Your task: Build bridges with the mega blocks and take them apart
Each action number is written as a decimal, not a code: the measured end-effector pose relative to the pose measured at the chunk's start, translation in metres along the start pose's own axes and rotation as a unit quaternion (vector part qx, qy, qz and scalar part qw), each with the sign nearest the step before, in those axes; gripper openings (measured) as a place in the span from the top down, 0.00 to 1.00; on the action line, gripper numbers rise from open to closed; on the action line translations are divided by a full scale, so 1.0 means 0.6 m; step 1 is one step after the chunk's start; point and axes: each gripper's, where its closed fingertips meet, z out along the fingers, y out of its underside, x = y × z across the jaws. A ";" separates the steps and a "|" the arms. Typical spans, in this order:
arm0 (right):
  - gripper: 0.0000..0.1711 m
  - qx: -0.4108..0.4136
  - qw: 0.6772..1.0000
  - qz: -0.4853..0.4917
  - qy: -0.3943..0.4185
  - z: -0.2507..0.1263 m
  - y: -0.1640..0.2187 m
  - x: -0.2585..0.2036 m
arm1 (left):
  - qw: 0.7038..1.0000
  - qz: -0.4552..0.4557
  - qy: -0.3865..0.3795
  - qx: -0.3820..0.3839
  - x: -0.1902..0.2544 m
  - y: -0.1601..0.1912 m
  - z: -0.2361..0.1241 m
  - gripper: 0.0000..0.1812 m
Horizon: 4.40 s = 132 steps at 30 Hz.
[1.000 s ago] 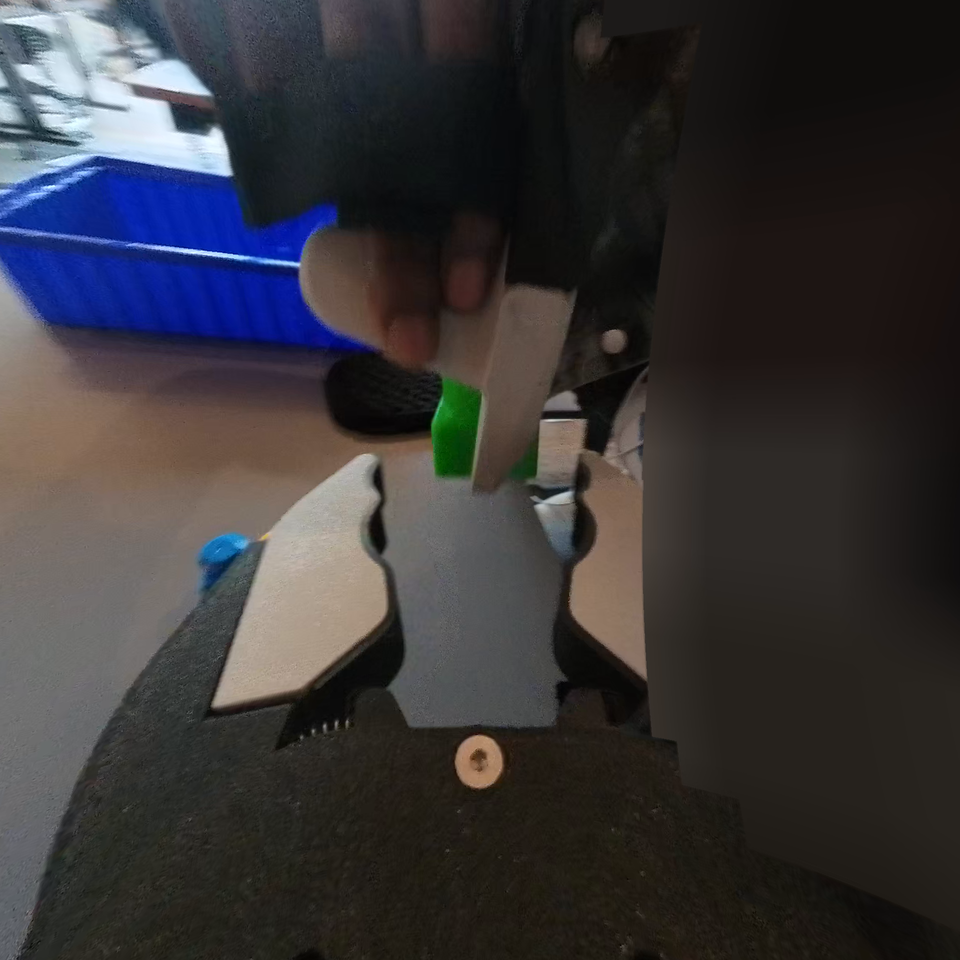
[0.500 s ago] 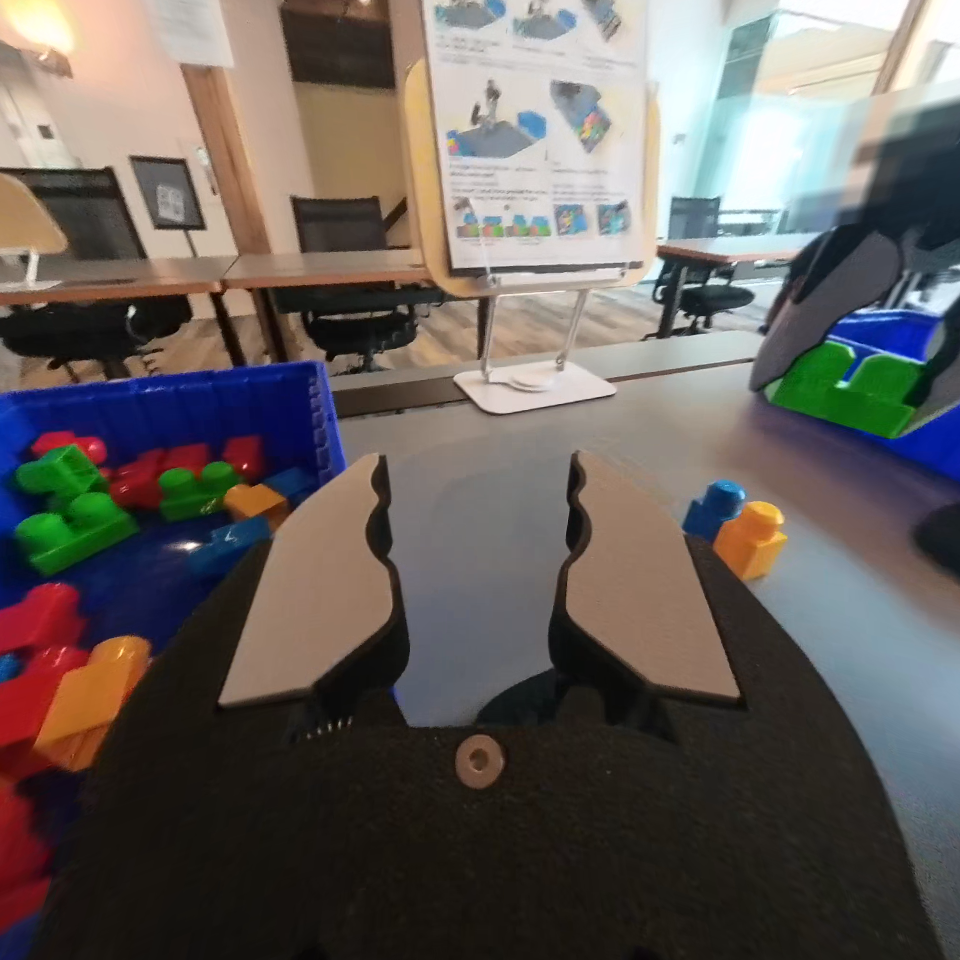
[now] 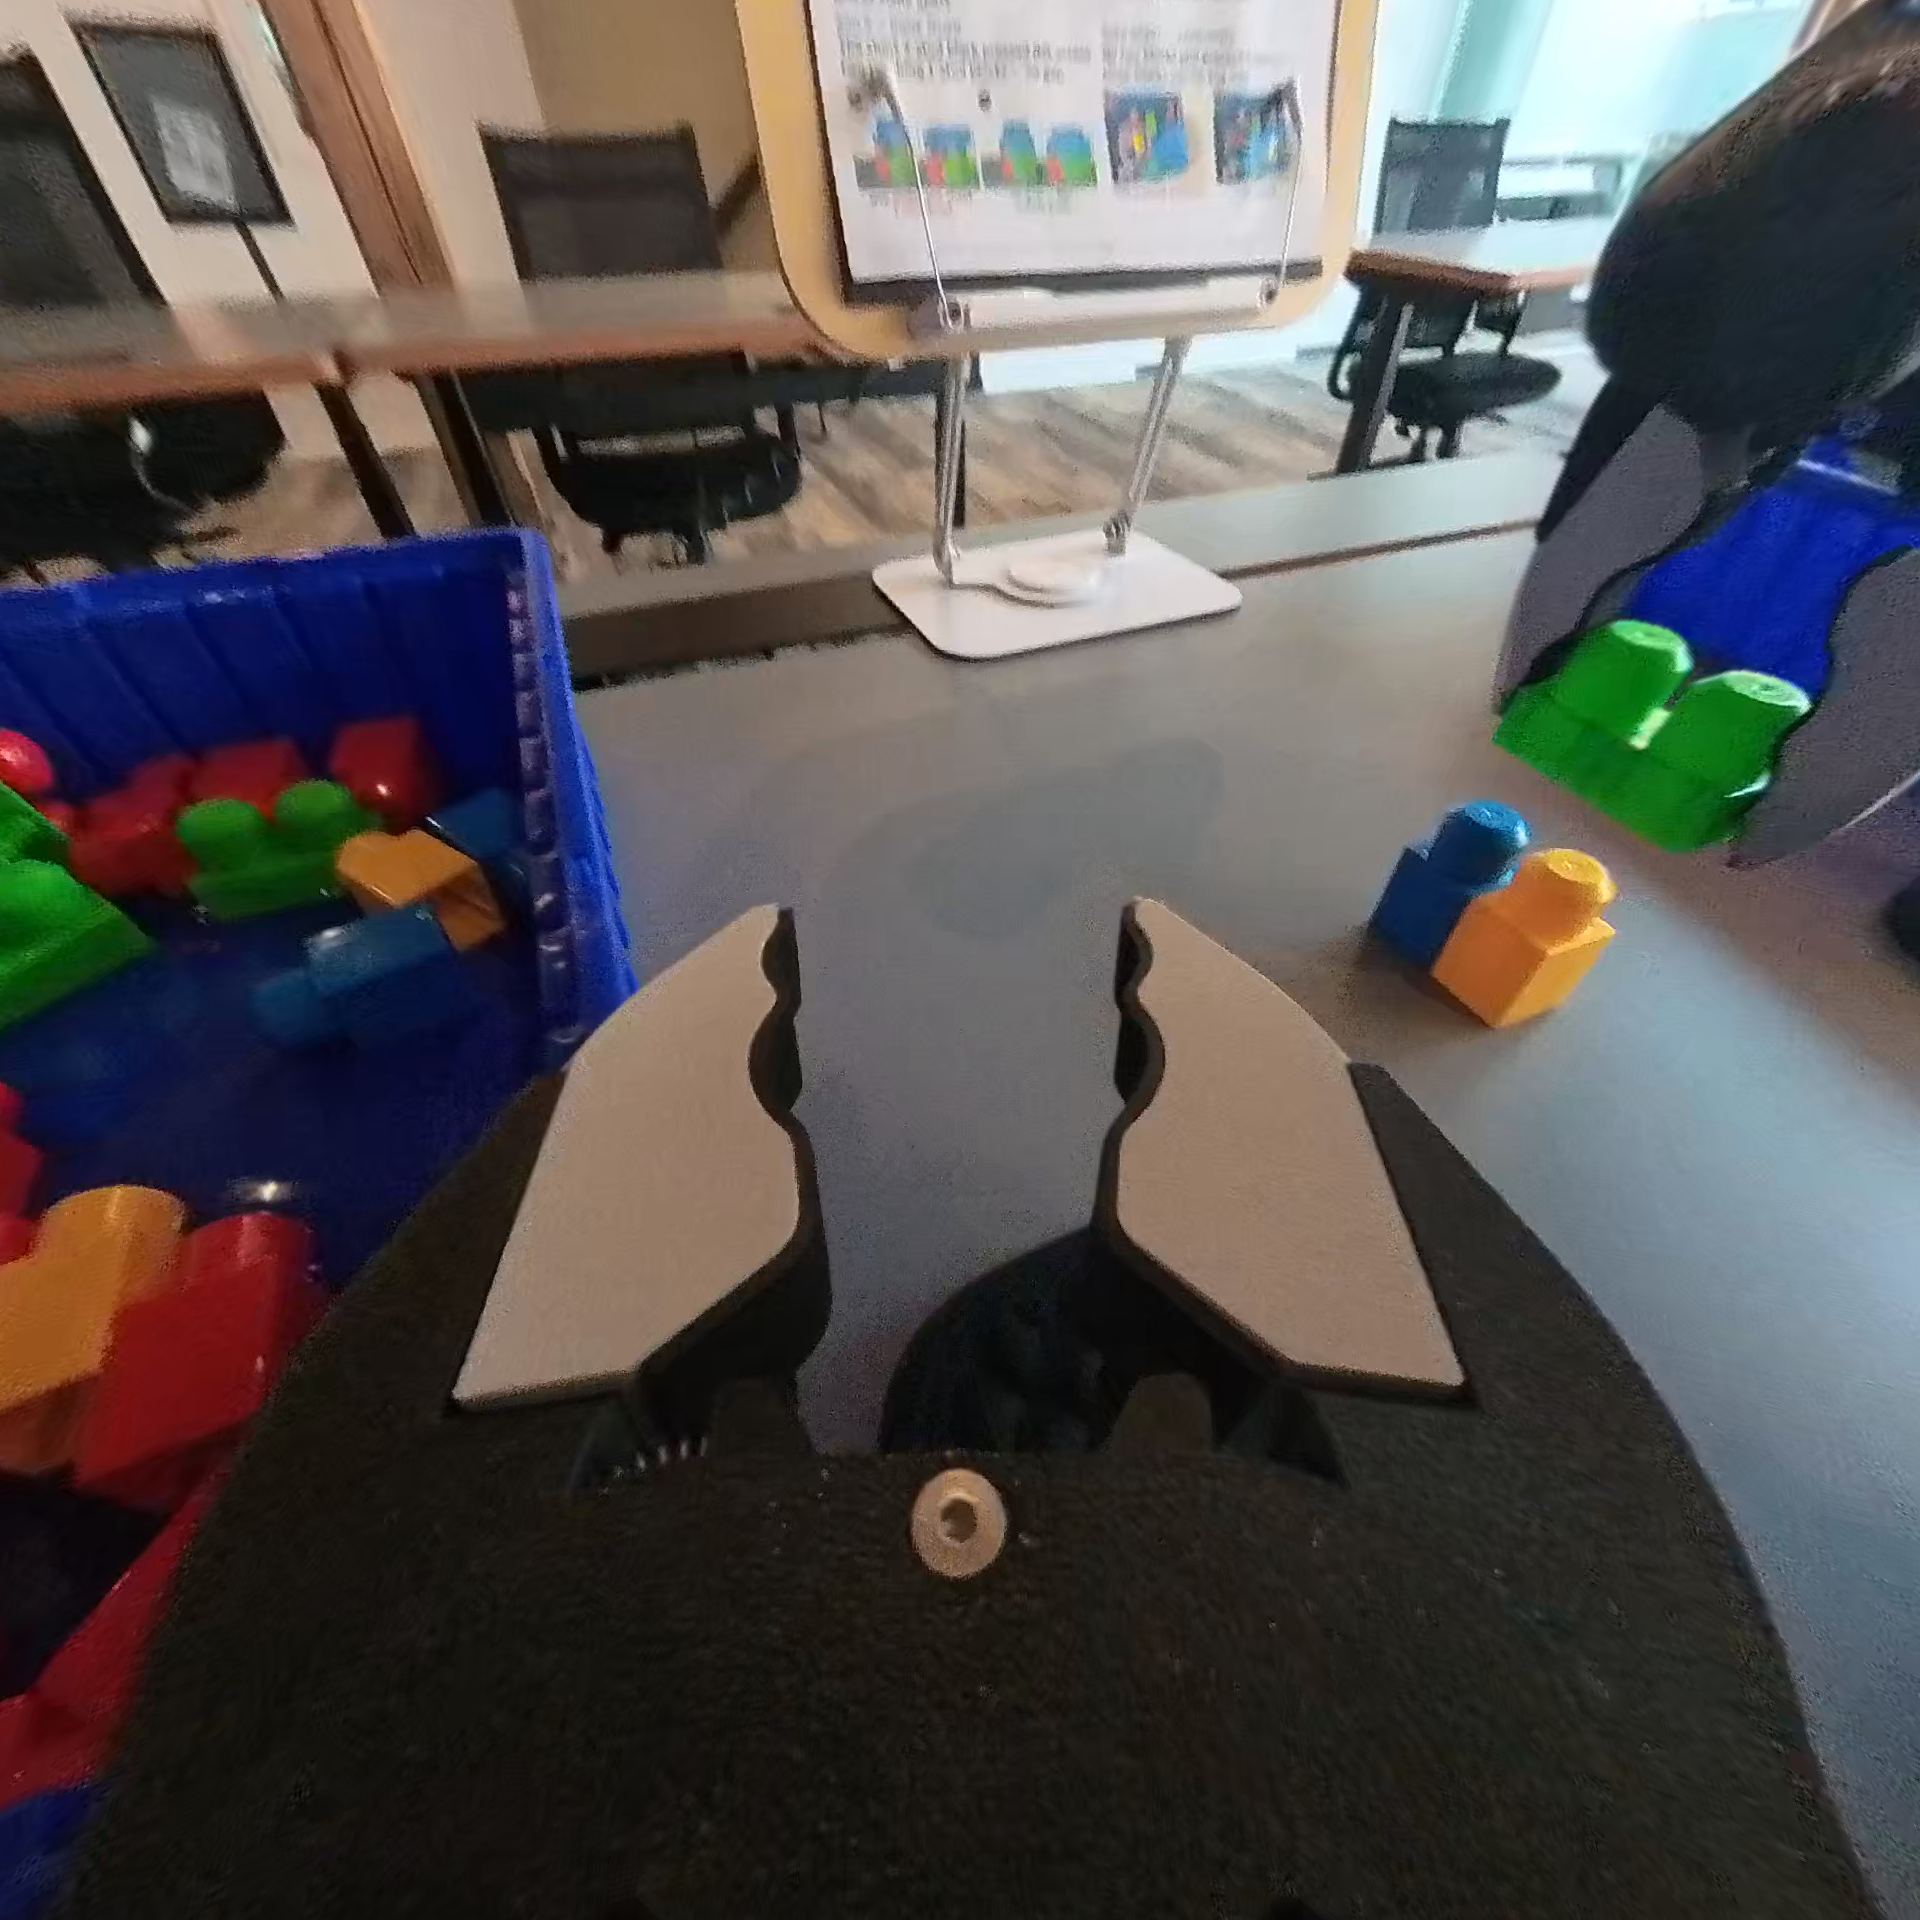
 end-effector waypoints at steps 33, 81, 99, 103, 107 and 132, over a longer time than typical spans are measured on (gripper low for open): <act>0.56 -0.073 0.997 0.008 -0.033 0.062 0.006 0.005 | 0.913 0.046 0.404 0.002 0.205 0.038 0.028 0.58; 0.56 0.311 0.946 0.097 0.010 0.067 -0.050 0.013 | 0.902 0.026 0.430 0.009 0.212 0.042 0.021 0.60; 0.56 0.316 0.944 0.095 0.029 0.071 -0.042 0.011 | 0.903 0.036 0.429 -0.011 0.217 0.052 0.026 0.61; 0.56 0.273 0.958 0.090 0.016 0.074 -0.037 0.008 | 0.904 0.043 0.425 -0.017 0.219 0.056 0.028 0.60; 0.56 0.262 0.961 0.088 0.005 0.073 -0.037 0.007 | 0.905 0.043 0.423 -0.013 0.217 0.054 0.026 0.60; 0.23 0.153 0.984 0.088 -0.039 0.008 -0.020 -0.009 | 0.914 0.054 0.401 -0.029 0.216 0.061 0.036 0.47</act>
